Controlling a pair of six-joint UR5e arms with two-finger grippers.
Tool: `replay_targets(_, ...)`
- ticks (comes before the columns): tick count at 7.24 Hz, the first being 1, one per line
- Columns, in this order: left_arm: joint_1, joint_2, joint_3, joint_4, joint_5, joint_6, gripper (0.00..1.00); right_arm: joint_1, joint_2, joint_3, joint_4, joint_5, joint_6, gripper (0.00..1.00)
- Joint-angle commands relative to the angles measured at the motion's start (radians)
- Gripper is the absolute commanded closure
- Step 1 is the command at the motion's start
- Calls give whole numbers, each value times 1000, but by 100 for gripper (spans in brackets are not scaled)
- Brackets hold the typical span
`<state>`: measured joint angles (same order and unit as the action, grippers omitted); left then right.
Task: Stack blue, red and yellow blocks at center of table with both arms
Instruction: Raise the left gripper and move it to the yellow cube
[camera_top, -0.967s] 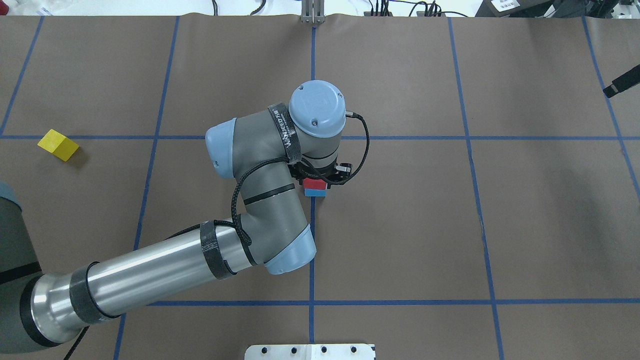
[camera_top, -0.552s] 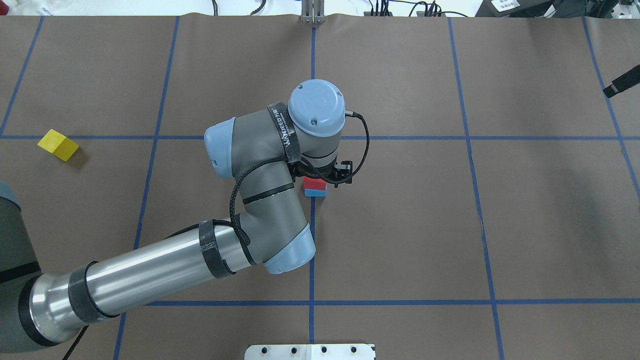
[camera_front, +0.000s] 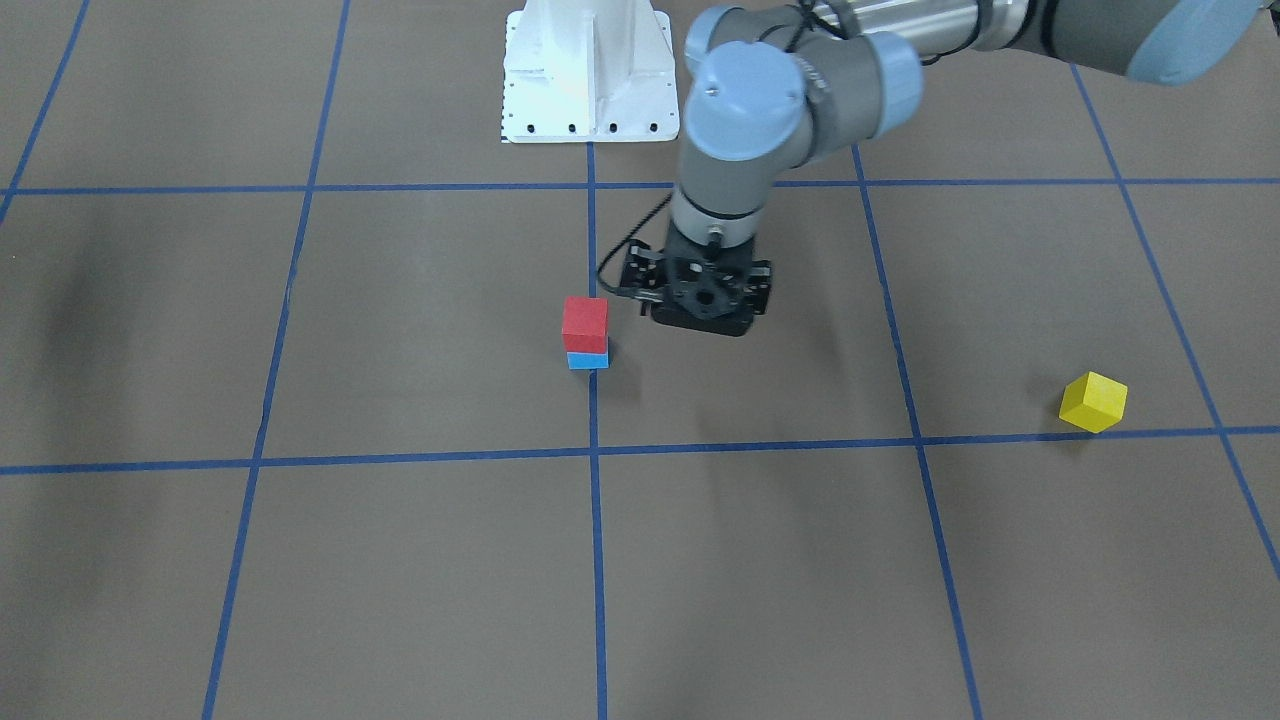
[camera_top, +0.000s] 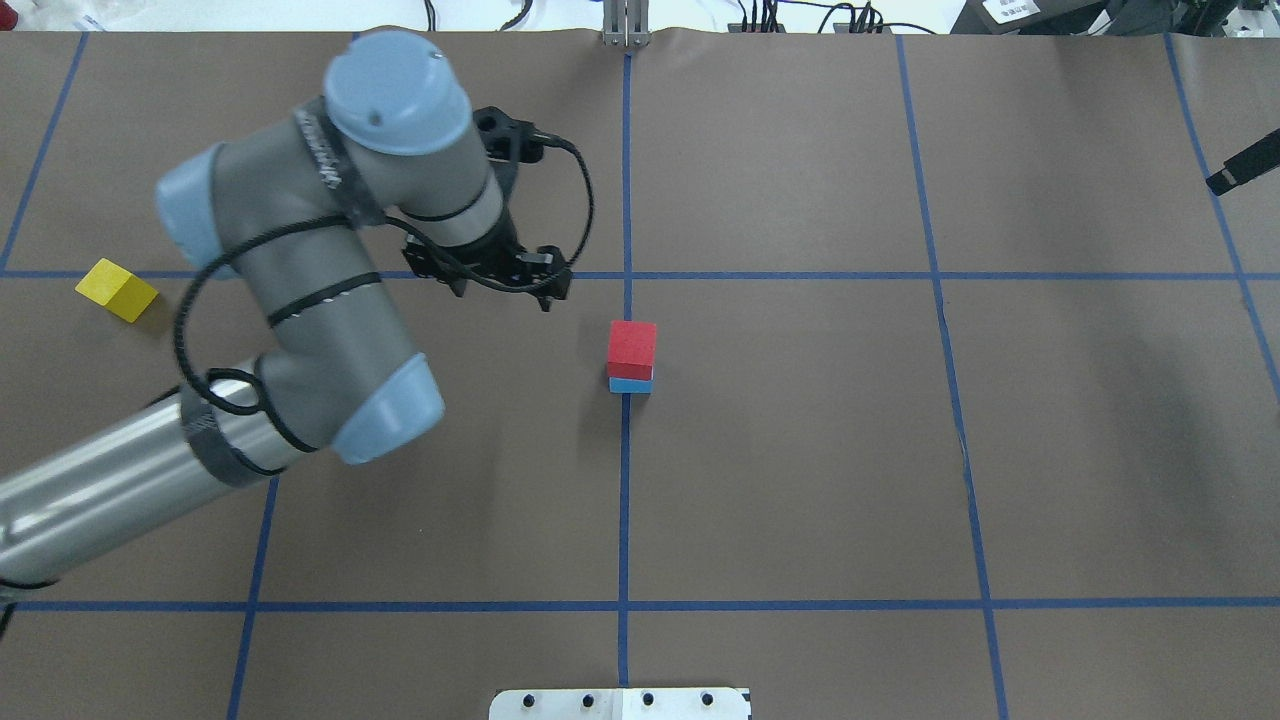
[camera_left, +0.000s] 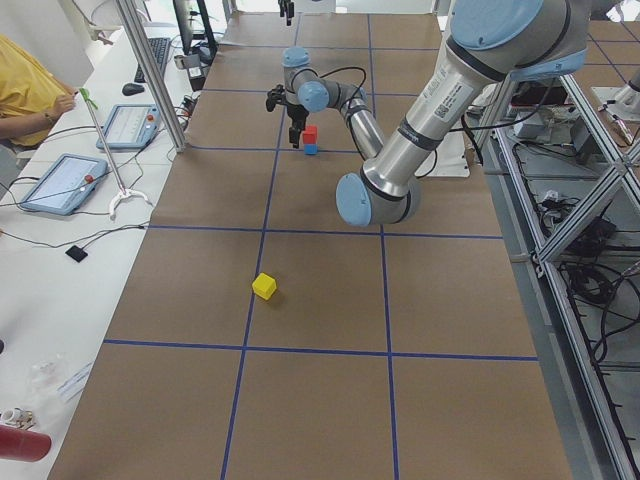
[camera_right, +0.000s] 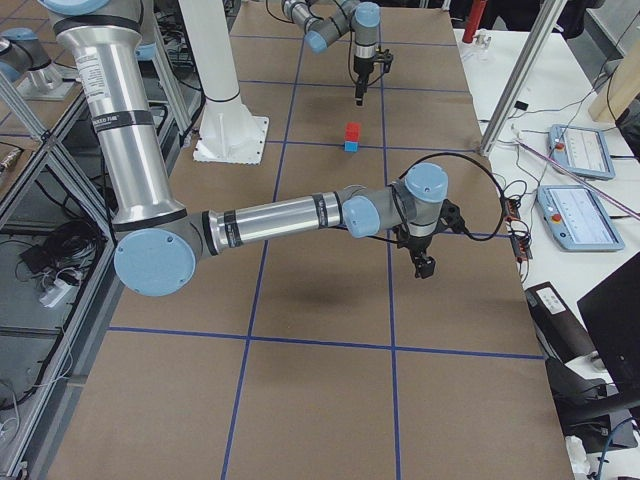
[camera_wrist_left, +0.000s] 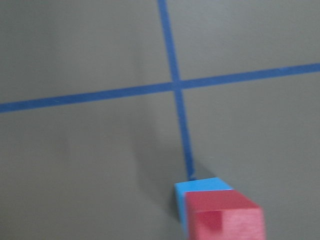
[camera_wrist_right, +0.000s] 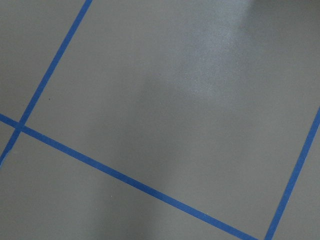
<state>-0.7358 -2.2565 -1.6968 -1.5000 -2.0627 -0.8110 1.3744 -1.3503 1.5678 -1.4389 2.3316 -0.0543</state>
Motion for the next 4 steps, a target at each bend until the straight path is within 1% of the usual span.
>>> replay_targets(1, -205, 232, -80, -6, -124, 367, 0, 0, -1, 0, 0, 0, 2, 0)
replay_targets(2, -302, 311, -64, -11, -164, 500, 0, 0, -1, 0, 0, -1, 2, 0)
replay_targets(3, -332, 365, -54, -17, -174, 554, 0, 0, -1, 0, -2, -2, 2, 0)
replay_targets(4, -333, 423, -41, -66, -172, 619, 0, 0, -1, 0, -2, -2, 4, 0)
